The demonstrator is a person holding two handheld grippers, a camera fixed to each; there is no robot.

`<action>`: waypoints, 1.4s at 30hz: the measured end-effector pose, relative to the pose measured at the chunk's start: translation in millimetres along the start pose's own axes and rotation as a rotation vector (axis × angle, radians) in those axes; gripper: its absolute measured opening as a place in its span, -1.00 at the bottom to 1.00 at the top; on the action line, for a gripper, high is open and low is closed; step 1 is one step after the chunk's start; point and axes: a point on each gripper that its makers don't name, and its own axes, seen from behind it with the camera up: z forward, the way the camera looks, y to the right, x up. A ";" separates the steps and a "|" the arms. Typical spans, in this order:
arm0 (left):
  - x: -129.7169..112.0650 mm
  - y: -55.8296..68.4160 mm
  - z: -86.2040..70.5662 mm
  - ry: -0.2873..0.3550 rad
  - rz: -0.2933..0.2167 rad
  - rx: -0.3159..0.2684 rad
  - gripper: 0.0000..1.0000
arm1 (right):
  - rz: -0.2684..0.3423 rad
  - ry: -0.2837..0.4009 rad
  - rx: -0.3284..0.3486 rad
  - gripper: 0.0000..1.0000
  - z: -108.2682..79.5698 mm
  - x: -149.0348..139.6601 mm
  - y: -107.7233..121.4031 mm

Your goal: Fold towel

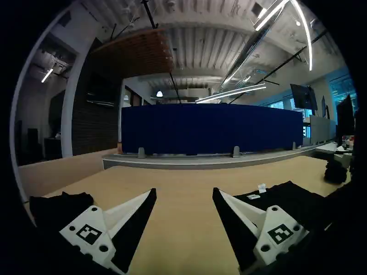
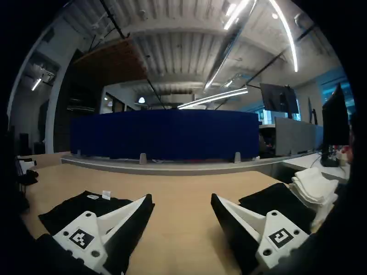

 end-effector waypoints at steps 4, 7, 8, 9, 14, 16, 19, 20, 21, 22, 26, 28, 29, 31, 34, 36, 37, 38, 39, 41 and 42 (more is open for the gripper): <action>0.4 0.3 -0.8 0.000 0.000 0.000 0.80 | 0.000 0.000 0.000 0.99 -0.4 0.2 0.2; 0.0 0.5 -1.3 0.000 0.000 0.000 0.81 | 0.000 0.000 0.000 1.00 -0.4 0.0 -0.1; 0.0 0.5 -1.6 0.000 0.000 0.000 0.81 | 0.000 0.000 0.000 1.00 -0.5 -0.2 -0.2; 0.0 0.5 -1.9 0.000 0.000 0.000 0.81 | 0.000 0.000 0.000 0.99 -0.5 -0.3 -0.2; -0.4 0.9 -3.4 0.000 0.000 0.000 0.81 | 0.000 0.000 0.000 0.99 -1.0 0.0 -0.2; -0.4 1.2 -3.6 0.000 0.000 0.000 0.81 | 0.000 -0.001 0.000 0.99 -0.9 0.2 -0.4; -0.2 1.4 -3.5 0.000 0.001 0.000 0.81 | 0.000 -0.001 0.000 0.99 -1.1 0.8 -0.6; 0.2 1.2 -3.4 0.000 0.001 0.001 0.81 | 0.000 -0.001 0.000 0.99 -1.3 1.2 -0.5; 0.5 0.9 -3.4 0.000 0.002 0.002 0.81 | 0.000 -0.001 -0.001 0.99 -1.6 1.6 -0.4; 1.0 -0.2 -3.1 0.000 0.002 0.004 0.81 | 0.000 -0.004 -0.003 0.99 -1.8 1.1 0.1; 1.6 -3.8 -2.0 -0.010 0.004 0.014 0.81 | -0.001 -0.020 -0.009 0.99 -2.7 3.3 0.7; 6.5 -4.4 -2.0 -0.015 0.010 0.016 0.80 | -0.001 -0.026 -0.010 0.99 -3.9 10.0 0.2; 11.4 -4.2 -2.3 -0.014 0.014 0.014 0.80 | 0.000 -0.026 -0.010 0.99 -4.7 15.0 -0.1; 24.4 -3.3 -3.3 -0.010 0.021 0.010 0.81 | -0.001 -0.024 -0.009 0.99 -7.0 27.0 -0.5; 47.6 -0.8 -5.8 -0.007 0.027 0.001 0.81 | -0.006 -0.020 -0.009 0.99 -11.3 47.5 -0.9; 63.5 1.5 -7.9 -0.011 0.029 -0.007 0.81 | -0.010 -0.021 -0.011 0.99 -13.9 62.1 -1.0; 71.6 3.0 -8.9 -0.013 0.031 -0.012 0.81 | -0.014 -0.020 -0.012 1.00 -15.1 70.5 -0.8; 79.6 4.5 -9.9 -0.015 0.033 -0.017 0.81 | -0.018 -0.019 -0.013 1.00 -16.2 78.8 -0.5; 88.6 6.3 -11.1 -0.016 0.036 -0.022 0.81 | -0.022 -0.018 -0.014 0.99 -17.5 88.2 -0.2; 104.3 9.8 -13.0 -0.020 0.040 -0.033 0.81 | -0.032 -0.013 -0.016 1.00 -19.9 103.0 -0.3; 113.0 11.8 -14.0 -0.022 0.043 -0.040 0.81 | -0.038 -0.010 -0.018 0.99 -21.3 111.3 -0.3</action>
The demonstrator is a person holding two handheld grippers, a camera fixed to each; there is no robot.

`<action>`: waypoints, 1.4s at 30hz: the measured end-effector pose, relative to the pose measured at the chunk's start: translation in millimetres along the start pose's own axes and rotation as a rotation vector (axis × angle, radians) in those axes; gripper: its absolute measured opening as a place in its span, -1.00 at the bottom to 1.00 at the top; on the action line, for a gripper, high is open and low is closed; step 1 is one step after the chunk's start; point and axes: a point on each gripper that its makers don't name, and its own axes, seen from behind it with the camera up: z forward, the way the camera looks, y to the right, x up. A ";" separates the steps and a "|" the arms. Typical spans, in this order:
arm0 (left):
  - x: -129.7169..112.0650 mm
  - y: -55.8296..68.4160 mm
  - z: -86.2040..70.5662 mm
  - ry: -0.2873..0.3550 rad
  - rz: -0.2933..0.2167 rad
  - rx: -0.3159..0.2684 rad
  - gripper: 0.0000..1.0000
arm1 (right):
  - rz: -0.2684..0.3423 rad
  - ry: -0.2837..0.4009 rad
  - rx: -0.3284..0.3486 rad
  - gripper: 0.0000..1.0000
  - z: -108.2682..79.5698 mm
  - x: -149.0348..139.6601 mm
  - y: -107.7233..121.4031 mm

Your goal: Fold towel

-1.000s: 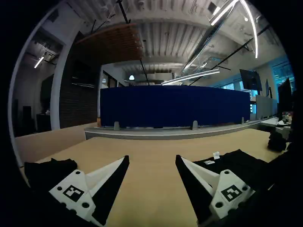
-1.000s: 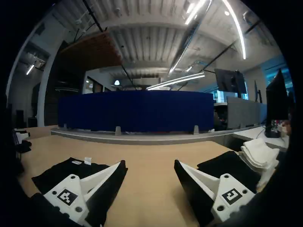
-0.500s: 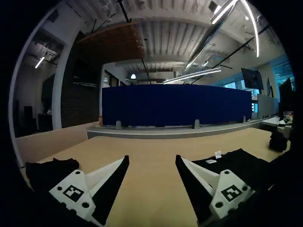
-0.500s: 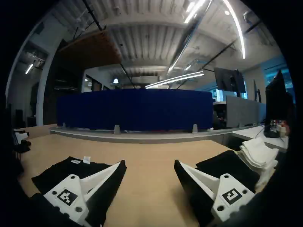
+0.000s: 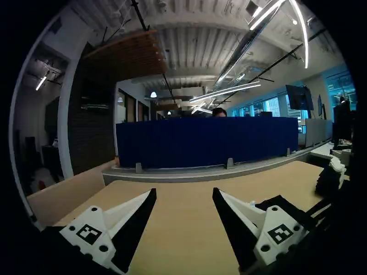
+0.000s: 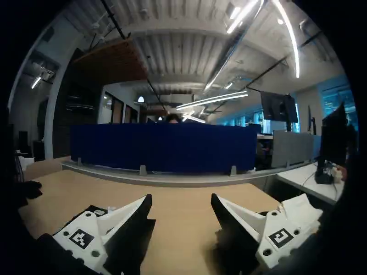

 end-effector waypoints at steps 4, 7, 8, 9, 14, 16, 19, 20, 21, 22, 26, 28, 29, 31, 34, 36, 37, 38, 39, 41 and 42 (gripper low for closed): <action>25.0 9.8 -4.0 -0.019 -0.006 -0.029 0.81 | -0.006 -0.005 0.004 0.99 -6.5 26.2 -3.0; 43.3 14.4 -6.8 -0.033 -0.010 -0.049 0.81 | -0.001 -0.009 0.008 0.99 -10.9 46.5 -3.9; 49.2 14.8 -7.8 -0.035 -0.009 -0.052 0.80 | 0.001 -0.009 0.007 0.99 -11.9 52.9 -3.7; 55.8 15.3 -8.8 -0.038 -0.007 -0.054 0.81 | 0.003 -0.009 0.007 0.99 -13.1 60.0 -3.5; 77.4 17.2 -12.9 -0.054 0.010 -0.062 0.81 | 0.014 -0.011 0.011 1.00 -14.9 84.9 -2.1; 83.5 18.9 -13.6 -0.062 0.014 -0.068 0.81 | 0.018 -0.015 0.017 0.99 -14.7 92.2 -1.8; 89.8 22.2 -13.9 -0.073 0.020 -0.080 0.81 | 0.020 -0.022 0.028 1.00 -13.6 98.6 -2.2; 91.2 23.1 -13.8 -0.076 0.023 -0.083 0.81 | 0.017 -0.026 0.033 1.00 -13.2 99.2 -2.3; 92.8 24.2 -13.7 -0.078 0.026 -0.088 0.81 | 0.014 -0.031 0.040 0.99 -12.8 99.8 -2.4; 92.4 26.3 -13.5 -0.084 0.029 -0.095 0.81 | 0.009 -0.039 0.049 0.99 -12.4 98.7 -3.2; 86.7 35.6 -12.8 -0.116 0.041 -0.131 0.81 | -0.018 -0.078 0.094 0.99 -11.4 93.3 -9.2; 80.7 39.4 -12.6 -0.139 0.045 -0.149 0.81 | -0.036 -0.102 0.128 0.99 -11.8 89.4 -15.5; 77.6 40.6 -12.6 -0.150 0.047 -0.157 0.81 | -0.045 -0.115 0.147 1.00 -12.3 87.2 -19.5; 70.8 43.7 -12.9 -0.175 0.050 -0.174 0.81 | -0.066 -0.150 0.196 0.99 -14.2 80.1 -29.6; 60.9 50.8 -14.9 -0.213 0.054 -0.209 0.81 | -0.094 -0.220 0.283 0.99 -19.1 64.7 -47.1; 54.6 57.7 -17.6 -0.240 0.055 -0.242 0.81 | -0.107 -0.274 0.343 0.99 -23.4 52.9 -58.7; 52.3 60.8 -19.0 -0.250 0.057 -0.259 0.81 | -0.114 -0.288 0.361 0.99 -25.3 49.2 -62.4; 50.3 63.8 -20.3 -0.259 0.060 -0.276 0.81 | -0.122 -0.302 0.378 0.99 -27.2 45.5 -66.0; 48.1 67.3 -21.8 -0.270 0.064 -0.295 0.81 | -0.130 -0.318 0.398 0.99 -29.3 41.4 -70.1; 45.2 72.0 -23.5 -0.280 0.072 -0.318 0.81 | -0.148 -0.334 0.428 0.99 -33.8 36.6 -76.4; 43.6 74.7 -24.5 -0.285 0.077 -0.331 0.81 | -0.158 -0.343 0.445 0.99 -36.3 33.8 -80.0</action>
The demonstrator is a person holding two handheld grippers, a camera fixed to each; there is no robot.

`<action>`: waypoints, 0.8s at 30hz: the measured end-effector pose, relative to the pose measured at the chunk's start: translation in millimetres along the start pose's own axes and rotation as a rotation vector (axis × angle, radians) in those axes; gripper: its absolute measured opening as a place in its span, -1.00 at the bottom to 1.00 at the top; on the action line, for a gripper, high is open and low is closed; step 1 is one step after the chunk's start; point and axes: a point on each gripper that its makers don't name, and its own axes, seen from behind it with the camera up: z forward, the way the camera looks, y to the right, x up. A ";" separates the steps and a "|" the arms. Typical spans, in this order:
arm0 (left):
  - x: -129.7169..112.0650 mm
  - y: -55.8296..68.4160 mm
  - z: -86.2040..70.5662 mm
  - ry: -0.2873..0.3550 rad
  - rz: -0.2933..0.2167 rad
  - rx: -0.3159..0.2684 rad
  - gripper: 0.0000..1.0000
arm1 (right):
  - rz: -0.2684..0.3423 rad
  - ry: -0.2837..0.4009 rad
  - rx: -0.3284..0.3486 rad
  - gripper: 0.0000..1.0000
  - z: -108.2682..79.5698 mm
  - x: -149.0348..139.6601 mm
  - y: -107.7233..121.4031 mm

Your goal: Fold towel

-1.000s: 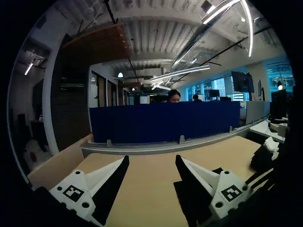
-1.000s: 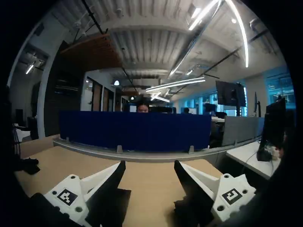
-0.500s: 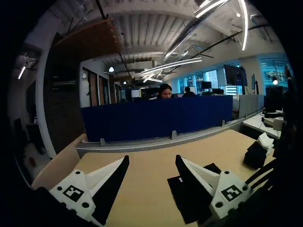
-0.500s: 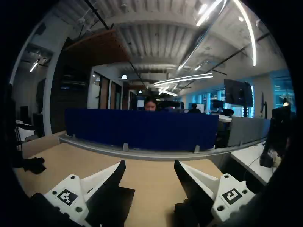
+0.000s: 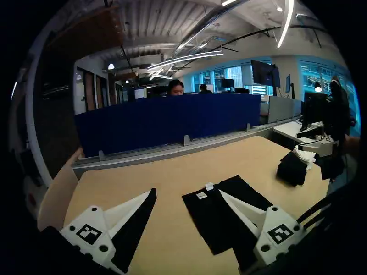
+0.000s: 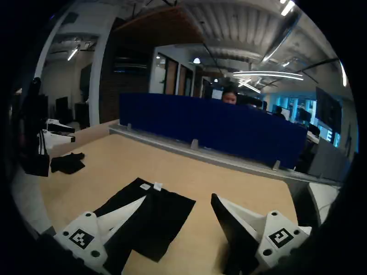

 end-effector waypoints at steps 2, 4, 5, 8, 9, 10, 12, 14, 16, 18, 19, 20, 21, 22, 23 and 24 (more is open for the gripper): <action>-3.6 2.3 1.1 -0.009 0.006 -0.010 0.81 | -0.015 -0.014 0.011 0.99 0.6 -4.2 -4.2; -8.1 4.3 2.7 -0.019 0.011 -0.018 0.81 | -0.025 -0.028 0.019 1.00 1.9 -9.1 -7.2; -10.5 5.0 3.7 -0.024 0.012 -0.021 0.81 | -0.028 -0.034 0.021 1.00 2.8 -11.6 -7.9; -20.2 8.7 7.7 -0.039 0.014 -0.032 0.81 | -0.030 -0.049 0.027 1.00 5.4 -19.0 -9.9; -24.0 10.4 9.2 -0.045 0.015 -0.036 0.81 | -0.029 -0.054 0.029 1.00 6.2 -21.6 -10.6; -28.8 12.5 10.6 -0.053 0.019 -0.042 0.81 | -0.031 -0.059 0.030 1.00 6.9 -24.6 -11.1; -39.0 17.1 13.4 -0.069 0.026 -0.054 0.81 | -0.034 -0.070 0.033 1.00 8.3 -30.9 -12.1; -50.5 21.0 15.8 -0.089 0.030 -0.067 0.81 | -0.039 -0.083 0.035 1.00 10.4 -38.2 -12.7; -62.9 24.5 18.2 -0.110 0.034 -0.077 0.81 | -0.045 -0.099 0.039 1.00 12.8 -46.4 -13.5; -75.3 27.4 20.3 -0.130 0.036 -0.085 0.81 | -0.051 -0.116 0.043 1.00 15.6 -55.2 -14.5; -80.6 28.7 21.1 -0.139 0.038 -0.089 0.81 | -0.053 -0.122 0.046 1.00 16.8 -59.4 -15.2; -85.9 29.9 22.0 -0.147 0.040 -0.093 0.81 | -0.056 -0.129 0.048 1.00 18.0 -63.5 -15.9; -91.9 31.3 22.9 -0.157 0.043 -0.098 0.81 | -0.059 -0.136 0.051 1.00 19.4 -68.2 -16.8; -96.3 32.1 24.1 -0.163 0.047 -0.100 0.81 | -0.060 -0.142 0.053 1.00 20.8 -72.2 -17.5; -100.7 32.9 25.3 -0.169 0.050 -0.103 0.81 | -0.062 -0.147 0.055 1.00 22.1 -76.2 -18.3; -105.6 33.7 26.7 -0.175 0.055 -0.105 0.81 | -0.063 -0.153 0.056 1.00 23.6 -80.7 -19.1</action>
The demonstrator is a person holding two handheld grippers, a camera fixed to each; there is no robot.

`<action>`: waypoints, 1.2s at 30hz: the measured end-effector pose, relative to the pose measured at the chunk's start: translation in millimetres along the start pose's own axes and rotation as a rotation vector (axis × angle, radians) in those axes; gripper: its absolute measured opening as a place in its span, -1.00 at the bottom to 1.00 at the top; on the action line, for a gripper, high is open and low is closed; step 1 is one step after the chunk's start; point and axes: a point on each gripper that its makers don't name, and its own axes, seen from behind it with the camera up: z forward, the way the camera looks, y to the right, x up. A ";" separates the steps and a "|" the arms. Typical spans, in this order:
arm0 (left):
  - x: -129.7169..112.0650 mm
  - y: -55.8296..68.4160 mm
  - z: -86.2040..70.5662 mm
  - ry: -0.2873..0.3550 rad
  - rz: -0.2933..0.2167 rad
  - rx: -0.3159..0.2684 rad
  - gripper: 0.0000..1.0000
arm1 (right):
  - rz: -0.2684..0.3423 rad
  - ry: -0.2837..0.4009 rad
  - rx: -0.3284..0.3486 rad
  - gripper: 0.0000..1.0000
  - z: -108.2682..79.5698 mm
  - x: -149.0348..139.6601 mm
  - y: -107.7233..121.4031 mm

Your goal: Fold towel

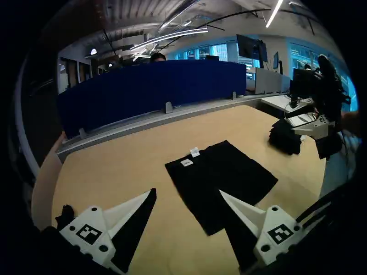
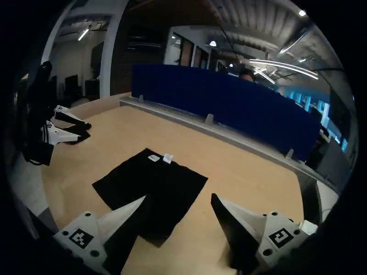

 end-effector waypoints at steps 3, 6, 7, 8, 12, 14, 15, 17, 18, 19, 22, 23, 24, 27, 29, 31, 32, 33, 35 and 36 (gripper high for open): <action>-12.5 1.9 6.6 -0.021 0.010 -0.004 0.81 | 0.002 -0.023 0.013 1.00 7.4 -12.7 -4.3; -25.4 5.5 13.2 -0.043 0.013 -0.012 0.81 | 0.006 -0.042 0.025 1.00 15.1 -24.5 -9.0; -29.4 7.1 15.1 -0.050 0.014 -0.016 0.81 | 0.007 -0.048 0.029 1.00 17.3 -28.5 -10.5; -33.4 8.7 17.1 -0.057 0.014 -0.019 0.81 | 0.008 -0.054 0.033 1.00 19.6 -32.5 -12.0; -50.6 15.7 25.0 -0.089 0.019 -0.036 0.81 | 0.010 -0.084 0.050 1.00 28.0 -50.3 -18.1; -57.9 19.9 28.1 -0.102 0.023 -0.046 0.81 | 0.009 -0.097 0.055 1.00 31.0 -58.3 -19.9; -61.9 22.3 29.9 -0.110 0.025 -0.052 0.81 | 0.008 -0.104 0.058 1.00 32.6 -62.8 -20.9; -69.1 26.6 33.0 -0.124 0.029 -0.063 0.81 | 0.007 -0.118 0.060 1.00 35.4 -70.9 -21.9; -73.1 29.0 34.7 -0.133 0.031 -0.069 0.81 | 0.006 -0.127 0.061 1.00 36.9 -75.4 -22.4; -76.6 31.0 36.5 -0.140 0.031 -0.074 0.81 | 0.006 -0.134 0.063 1.00 38.2 -79.4 -23.2; -87.2 36.9 42.0 -0.161 0.030 -0.088 0.81 | 0.009 -0.159 0.072 0.98 41.8 -91.8 -25.9; -90.5 38.5 43.7 -0.167 0.029 -0.092 0.81 | 0.011 -0.166 0.076 0.98 42.7 -95.7 -27.1; -94.3 40.3 45.7 -0.175 0.029 -0.096 0.81 | 0.013 -0.175 0.080 0.98 43.7 -100.1 -28.4; -104.7 44.3 50.2 -0.199 0.024 -0.103 0.81 | 0.018 -0.195 0.086 0.98 45.9 -111.2 -31.6; -110.6 47.5 52.4 -0.213 0.018 -0.110 0.81 | 0.017 -0.210 0.091 0.98 46.5 -118.6 -33.7; -116.5 51.0 54.5 -0.227 0.012 -0.118 0.81 | 0.017 -0.226 0.095 0.98 47.1 -126.8 -36.0; -119.2 52.6 55.3 -0.233 0.011 -0.123 0.81 | 0.017 -0.233 0.097 0.98 47.3 -130.8 -37.1; -122.2 54.5 56.3 -0.240 0.009 -0.127 0.81 | 0.017 -0.242 0.100 0.98 47.5 -135.4 -38.4; -127.3 57.3 57.7 -0.252 0.011 -0.133 0.81 | 0.022 -0.254 0.107 0.98 47.9 -142.3 -41.0; -130.2 58.8 58.5 -0.258 0.012 -0.136 0.81 | 0.025 -0.262 0.110 0.98 48.1 -146.2 -42.4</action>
